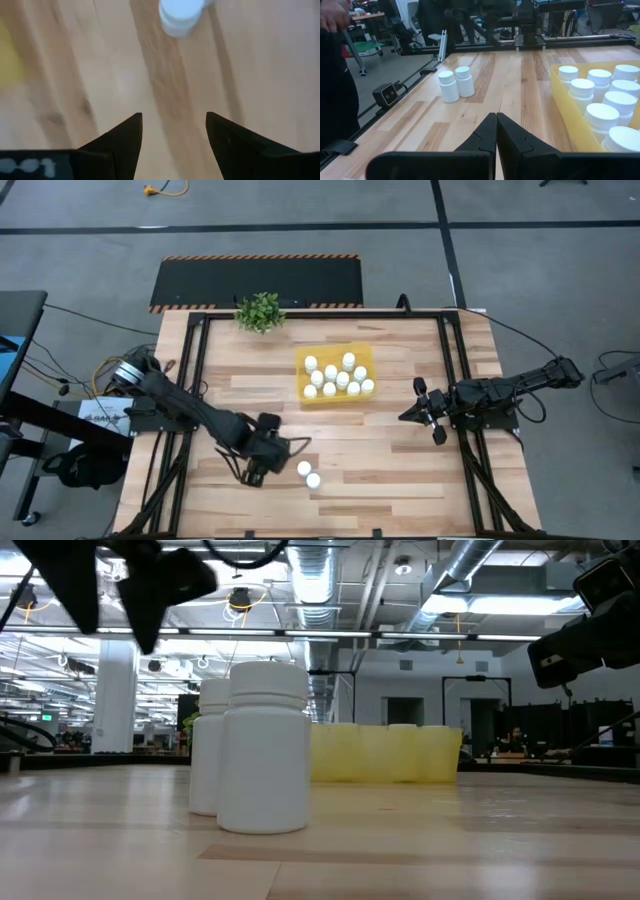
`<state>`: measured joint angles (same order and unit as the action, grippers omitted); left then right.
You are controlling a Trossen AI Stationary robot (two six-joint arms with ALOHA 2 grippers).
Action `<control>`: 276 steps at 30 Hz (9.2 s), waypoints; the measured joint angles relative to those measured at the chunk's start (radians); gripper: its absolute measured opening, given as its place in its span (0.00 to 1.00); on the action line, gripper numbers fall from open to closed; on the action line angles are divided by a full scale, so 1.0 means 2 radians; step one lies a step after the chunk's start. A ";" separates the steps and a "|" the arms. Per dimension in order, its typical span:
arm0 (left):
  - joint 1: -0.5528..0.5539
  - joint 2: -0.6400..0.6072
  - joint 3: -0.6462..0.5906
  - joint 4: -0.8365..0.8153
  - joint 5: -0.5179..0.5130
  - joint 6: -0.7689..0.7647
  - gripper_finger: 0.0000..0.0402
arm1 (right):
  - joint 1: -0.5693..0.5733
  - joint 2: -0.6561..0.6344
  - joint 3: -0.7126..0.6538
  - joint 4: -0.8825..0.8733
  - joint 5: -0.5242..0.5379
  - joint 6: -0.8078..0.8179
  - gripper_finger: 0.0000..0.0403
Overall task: Pick and place pill bottles into a basket
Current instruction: Put the white medicine bottle into the yellow bin
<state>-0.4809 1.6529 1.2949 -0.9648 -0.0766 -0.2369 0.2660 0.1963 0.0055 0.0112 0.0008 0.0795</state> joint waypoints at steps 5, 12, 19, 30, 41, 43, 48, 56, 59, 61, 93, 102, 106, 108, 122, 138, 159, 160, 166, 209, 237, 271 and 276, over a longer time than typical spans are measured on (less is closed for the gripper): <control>-0.001 0.041 0.049 -0.005 -0.045 0.069 0.52 | 0.000 0.000 0.000 0.000 0.000 0.000 0.00; 0.025 0.097 0.108 -0.009 -0.025 0.108 0.52 | 0.000 0.000 0.000 0.000 0.000 0.000 0.00; 0.028 0.124 0.143 -0.027 -0.013 0.150 0.52 | 0.000 0.000 0.000 0.000 0.000 0.000 0.00; 0.026 0.124 0.143 -0.020 -0.005 0.169 0.52 | 0.000 0.000 0.000 0.000 0.000 0.000 0.00; 0.015 0.146 0.142 -0.005 0.020 0.202 0.52 | 0.000 0.000 0.000 0.000 0.000 0.000 0.00; 0.015 0.149 0.143 -0.003 0.020 0.207 0.52 | 0.000 0.000 0.000 0.000 0.000 0.000 0.00; 0.015 0.149 0.143 0.000 0.015 0.219 0.52 | 0.000 0.000 0.000 0.000 0.000 0.000 0.00; 0.015 0.159 0.143 0.011 0.009 0.227 0.52 | 0.000 0.000 0.000 0.000 0.000 0.000 0.00; 0.015 0.166 0.143 0.022 0.009 0.229 0.52 | 0.000 0.000 0.000 0.000 0.000 0.000 0.00; 0.014 0.166 0.143 0.022 0.010 0.230 0.52 | 0.000 0.000 0.000 0.000 0.000 0.000 0.00; 0.019 0.181 0.143 0.048 0.021 0.239 0.52 | 0.000 0.000 0.000 0.000 0.000 0.000 0.00; 0.019 0.181 0.143 0.051 0.022 0.239 0.52 | 0.000 0.000 0.000 0.000 0.000 0.000 0.00; 0.019 0.181 0.143 0.052 0.022 0.239 0.52 | 0.000 0.000 0.000 0.000 0.000 0.000 0.00; 0.019 0.181 0.143 0.052 0.022 0.239 0.52 | 0.000 0.000 0.000 0.000 0.000 0.000 0.00; 0.019 0.181 0.143 0.054 0.022 0.237 0.46 | 0.000 0.000 0.000 0.000 0.000 0.000 0.00; 0.019 0.180 0.143 0.036 0.027 0.223 0.42 | 0.000 0.000 0.000 0.000 0.000 0.000 0.00; 0.026 0.136 0.143 -0.043 0.014 0.212 0.38 | 0.000 0.000 0.000 0.000 0.000 0.000 0.00; 0.028 0.130 0.143 -0.046 0.011 0.212 0.38 | 0.000 0.000 0.000 0.000 0.000 0.000 0.00; 0.045 0.095 0.143 -0.060 -0.007 0.212 0.41 | 0.000 0.000 0.000 0.000 0.000 0.000 0.00; 0.417 0.204 0.347 -0.072 0.037 0.379 0.40 | 0.000 0.000 0.000 0.000 0.000 0.000 0.00; 0.436 0.222 0.317 -0.035 0.076 0.395 0.40 | 0.000 0.000 0.000 0.000 0.000 0.000 0.00; 0.432 0.222 0.211 0.054 0.102 0.377 0.40 | 0.000 0.000 0.000 0.000 0.000 0.000 0.00; 0.430 0.222 0.211 0.055 0.103 0.377 0.40 | 0.000 0.000 0.000 0.000 0.000 0.000 0.00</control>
<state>0.3801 2.0968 1.7164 -0.8555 0.1284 0.5163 0.2659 0.1963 0.0054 0.0111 0.0006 0.0795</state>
